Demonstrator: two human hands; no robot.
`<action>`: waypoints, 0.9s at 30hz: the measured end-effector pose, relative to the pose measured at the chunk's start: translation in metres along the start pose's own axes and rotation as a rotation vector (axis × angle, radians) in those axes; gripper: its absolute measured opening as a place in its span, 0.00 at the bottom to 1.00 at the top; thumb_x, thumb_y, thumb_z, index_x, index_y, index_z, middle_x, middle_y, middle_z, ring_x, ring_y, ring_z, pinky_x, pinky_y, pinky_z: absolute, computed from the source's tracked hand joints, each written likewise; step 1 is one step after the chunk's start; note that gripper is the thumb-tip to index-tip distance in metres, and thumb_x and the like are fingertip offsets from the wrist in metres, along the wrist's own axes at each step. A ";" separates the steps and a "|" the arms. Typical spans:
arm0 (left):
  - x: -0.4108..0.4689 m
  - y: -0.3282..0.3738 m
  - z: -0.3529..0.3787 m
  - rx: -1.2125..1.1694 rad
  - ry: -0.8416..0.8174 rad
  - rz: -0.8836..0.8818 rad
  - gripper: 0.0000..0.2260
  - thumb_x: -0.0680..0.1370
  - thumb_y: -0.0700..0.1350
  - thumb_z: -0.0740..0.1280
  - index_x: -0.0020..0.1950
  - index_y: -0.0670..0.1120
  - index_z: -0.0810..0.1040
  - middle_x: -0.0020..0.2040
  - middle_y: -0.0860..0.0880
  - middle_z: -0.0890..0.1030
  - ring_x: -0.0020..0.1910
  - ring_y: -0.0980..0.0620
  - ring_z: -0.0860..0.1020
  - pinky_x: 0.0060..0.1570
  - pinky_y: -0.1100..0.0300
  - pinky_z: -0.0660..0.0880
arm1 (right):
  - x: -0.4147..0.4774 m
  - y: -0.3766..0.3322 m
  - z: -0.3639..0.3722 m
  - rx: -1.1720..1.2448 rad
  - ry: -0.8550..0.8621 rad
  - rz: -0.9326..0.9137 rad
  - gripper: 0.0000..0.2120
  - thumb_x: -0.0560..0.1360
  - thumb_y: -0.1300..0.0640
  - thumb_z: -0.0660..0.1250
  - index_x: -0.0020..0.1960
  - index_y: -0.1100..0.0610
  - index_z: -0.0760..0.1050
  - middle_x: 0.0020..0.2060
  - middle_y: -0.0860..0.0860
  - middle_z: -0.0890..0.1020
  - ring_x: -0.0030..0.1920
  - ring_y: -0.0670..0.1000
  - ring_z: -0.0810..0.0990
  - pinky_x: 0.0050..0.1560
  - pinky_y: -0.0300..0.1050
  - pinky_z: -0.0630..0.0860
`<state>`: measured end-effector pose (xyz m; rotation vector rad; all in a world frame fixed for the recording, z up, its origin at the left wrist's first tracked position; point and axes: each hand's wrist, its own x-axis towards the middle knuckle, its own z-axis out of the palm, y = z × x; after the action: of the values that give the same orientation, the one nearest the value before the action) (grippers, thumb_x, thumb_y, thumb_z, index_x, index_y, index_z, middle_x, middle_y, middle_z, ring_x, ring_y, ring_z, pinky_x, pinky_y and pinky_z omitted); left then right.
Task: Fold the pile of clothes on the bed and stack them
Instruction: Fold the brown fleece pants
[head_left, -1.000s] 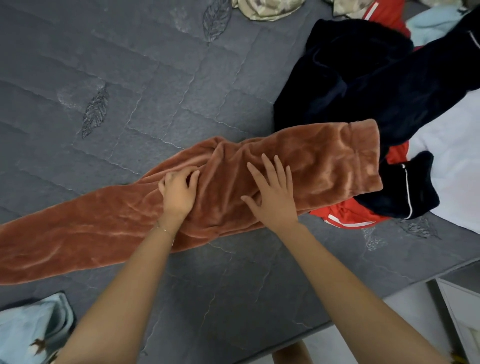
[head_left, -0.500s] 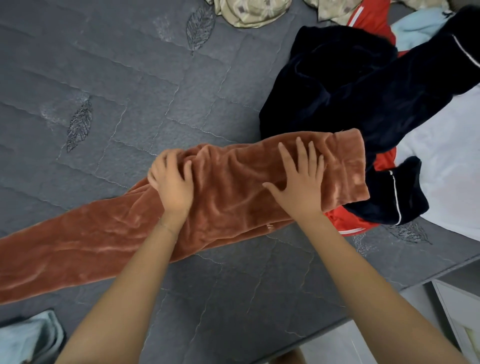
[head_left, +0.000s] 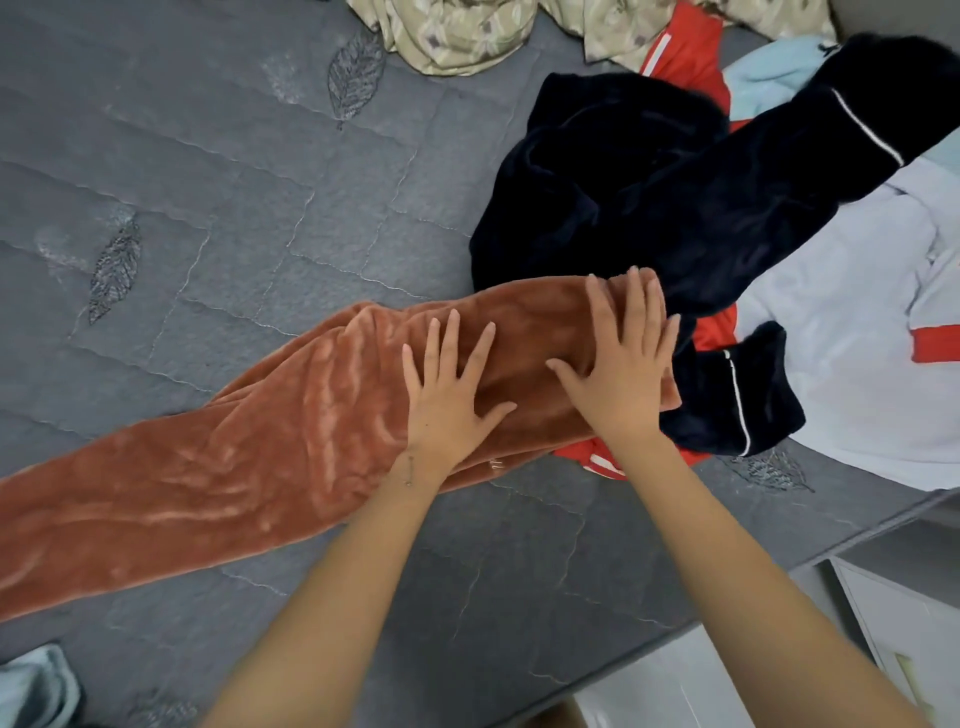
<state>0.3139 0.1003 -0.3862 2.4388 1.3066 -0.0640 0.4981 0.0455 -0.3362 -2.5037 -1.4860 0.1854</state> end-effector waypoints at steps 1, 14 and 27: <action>0.001 0.001 0.000 0.000 -0.010 -0.017 0.42 0.73 0.67 0.64 0.80 0.56 0.49 0.80 0.42 0.46 0.79 0.42 0.44 0.73 0.36 0.42 | 0.002 0.006 -0.002 0.013 -0.030 0.043 0.47 0.68 0.42 0.74 0.79 0.50 0.53 0.78 0.58 0.50 0.78 0.61 0.46 0.74 0.64 0.43; -0.047 -0.018 -0.028 -0.498 0.137 -0.180 0.24 0.79 0.54 0.65 0.74 0.50 0.67 0.76 0.46 0.63 0.76 0.48 0.58 0.76 0.46 0.51 | -0.008 -0.041 -0.018 0.361 -0.228 0.254 0.41 0.65 0.37 0.74 0.71 0.47 0.58 0.56 0.54 0.81 0.54 0.61 0.80 0.52 0.52 0.74; -0.163 -0.164 -0.097 -1.506 0.139 -0.675 0.22 0.72 0.64 0.64 0.58 0.49 0.74 0.59 0.45 0.79 0.60 0.47 0.78 0.60 0.50 0.76 | -0.118 -0.283 0.030 0.992 -0.651 0.309 0.26 0.73 0.47 0.72 0.66 0.51 0.64 0.57 0.49 0.79 0.55 0.49 0.79 0.58 0.46 0.76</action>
<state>0.0753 0.0857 -0.3107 0.7279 1.3535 0.6607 0.1945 0.0770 -0.2936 -1.8344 -0.7738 1.4791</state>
